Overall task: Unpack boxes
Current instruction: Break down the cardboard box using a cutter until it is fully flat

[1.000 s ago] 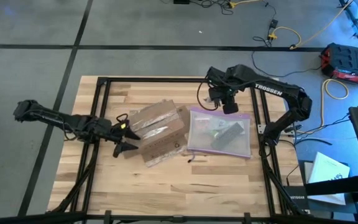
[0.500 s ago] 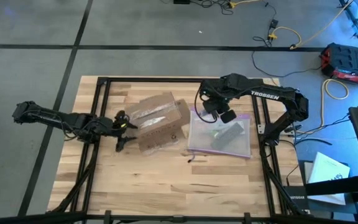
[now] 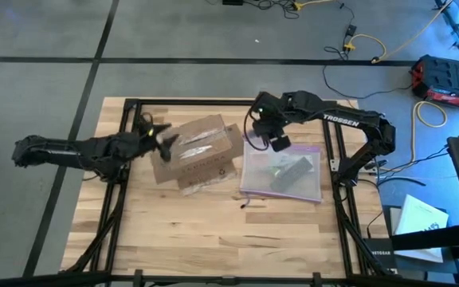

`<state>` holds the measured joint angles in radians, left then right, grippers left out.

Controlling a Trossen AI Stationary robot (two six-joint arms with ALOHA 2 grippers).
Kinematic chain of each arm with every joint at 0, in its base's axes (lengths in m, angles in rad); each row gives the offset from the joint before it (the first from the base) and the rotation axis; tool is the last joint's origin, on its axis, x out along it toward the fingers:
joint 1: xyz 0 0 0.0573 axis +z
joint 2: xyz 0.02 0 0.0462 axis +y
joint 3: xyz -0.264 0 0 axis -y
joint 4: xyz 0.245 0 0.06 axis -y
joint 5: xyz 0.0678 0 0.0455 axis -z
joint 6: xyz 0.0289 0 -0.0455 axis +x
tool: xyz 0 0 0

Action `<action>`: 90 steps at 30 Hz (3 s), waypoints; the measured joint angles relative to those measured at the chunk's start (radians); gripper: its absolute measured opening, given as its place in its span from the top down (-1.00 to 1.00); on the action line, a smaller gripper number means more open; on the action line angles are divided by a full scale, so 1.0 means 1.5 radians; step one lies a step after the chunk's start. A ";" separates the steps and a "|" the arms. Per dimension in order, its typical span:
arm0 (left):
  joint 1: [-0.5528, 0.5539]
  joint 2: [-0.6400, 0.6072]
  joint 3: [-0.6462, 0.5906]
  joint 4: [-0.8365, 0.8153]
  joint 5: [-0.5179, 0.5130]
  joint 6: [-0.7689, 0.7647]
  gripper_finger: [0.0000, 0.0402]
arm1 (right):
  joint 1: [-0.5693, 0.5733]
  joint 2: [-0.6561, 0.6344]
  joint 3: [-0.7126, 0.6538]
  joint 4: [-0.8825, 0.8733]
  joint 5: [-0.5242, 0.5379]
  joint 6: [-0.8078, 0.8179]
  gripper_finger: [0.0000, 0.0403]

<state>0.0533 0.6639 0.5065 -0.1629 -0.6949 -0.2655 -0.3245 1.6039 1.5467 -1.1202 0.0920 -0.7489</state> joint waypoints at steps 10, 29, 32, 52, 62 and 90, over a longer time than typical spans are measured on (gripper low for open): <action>0.298 0.291 0.117 0.001 0.089 -0.009 -0.17 | -0.069 -0.001 0.000 0.025 0.006 0.058 0.45; 0.302 0.662 0.471 -0.268 0.411 0.046 -0.17 | -0.068 -0.002 0.000 -0.017 0.001 0.076 0.45; 0.256 0.643 0.471 -0.259 0.419 0.059 -0.17 | -0.069 -0.002 0.000 -0.053 -0.025 0.074 0.45; 0.122 0.522 0.471 -0.255 0.451 0.045 -0.17 | 0.143 0.034 0.070 -0.298 -0.044 0.079 0.45; -0.071 0.452 0.448 -0.369 0.289 0.129 -0.17 | 0.160 0.190 0.188 -0.300 -0.116 0.182 0.45; -0.206 0.472 0.249 -0.132 0.247 -0.043 -0.17 | 0.197 0.231 0.183 -0.301 -0.323 0.428 0.45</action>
<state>-0.2557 1.3718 0.8797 -0.3607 -0.3241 -0.3301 -0.0289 1.9497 1.8217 -1.5715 -0.3927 -0.1073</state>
